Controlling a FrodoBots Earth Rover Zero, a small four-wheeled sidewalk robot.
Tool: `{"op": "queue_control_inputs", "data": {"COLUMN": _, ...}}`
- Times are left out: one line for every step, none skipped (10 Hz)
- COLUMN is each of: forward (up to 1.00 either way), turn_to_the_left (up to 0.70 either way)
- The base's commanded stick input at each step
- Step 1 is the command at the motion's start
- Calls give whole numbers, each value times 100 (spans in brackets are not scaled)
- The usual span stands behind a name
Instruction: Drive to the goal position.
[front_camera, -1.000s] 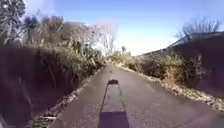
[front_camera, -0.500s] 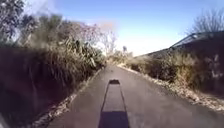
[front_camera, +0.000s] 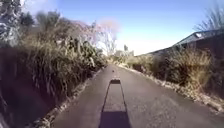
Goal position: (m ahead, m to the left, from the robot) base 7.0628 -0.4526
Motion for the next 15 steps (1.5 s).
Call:
{"op": "queue_control_inputs", "data": {"forward": 85, "turn_to_the_left": 0}}
{"op": "queue_control_inputs", "data": {"forward": 85, "turn_to_the_left": 0}}
{"op": "queue_control_inputs", "data": {"forward": 85, "turn_to_the_left": 0}}
{"op": "queue_control_inputs", "data": {"forward": 85, "turn_to_the_left": 0}}
{"op": "queue_control_inputs", "data": {"forward": 85, "turn_to_the_left": 0}}
{"op": "queue_control_inputs", "data": {"forward": 85, "turn_to_the_left": 0}}
{"op": "queue_control_inputs", "data": {"forward": 85, "turn_to_the_left": 0}}
{"op": "queue_control_inputs", "data": {"forward": 85, "turn_to_the_left": 0}}
{"op": "queue_control_inputs", "data": {"forward": 85, "turn_to_the_left": 0}}
{"op": "queue_control_inputs", "data": {"forward": 85, "turn_to_the_left": 0}}
{"op": "queue_control_inputs", "data": {"forward": 85, "turn_to_the_left": 0}}
{"op": "queue_control_inputs", "data": {"forward": 85, "turn_to_the_left": 0}}
{"op": "queue_control_inputs", "data": {"forward": 85, "turn_to_the_left": 0}}
{"op": "queue_control_inputs", "data": {"forward": 85, "turn_to_the_left": 0}}
{"op": "queue_control_inputs", "data": {"forward": 85, "turn_to_the_left": 0}}
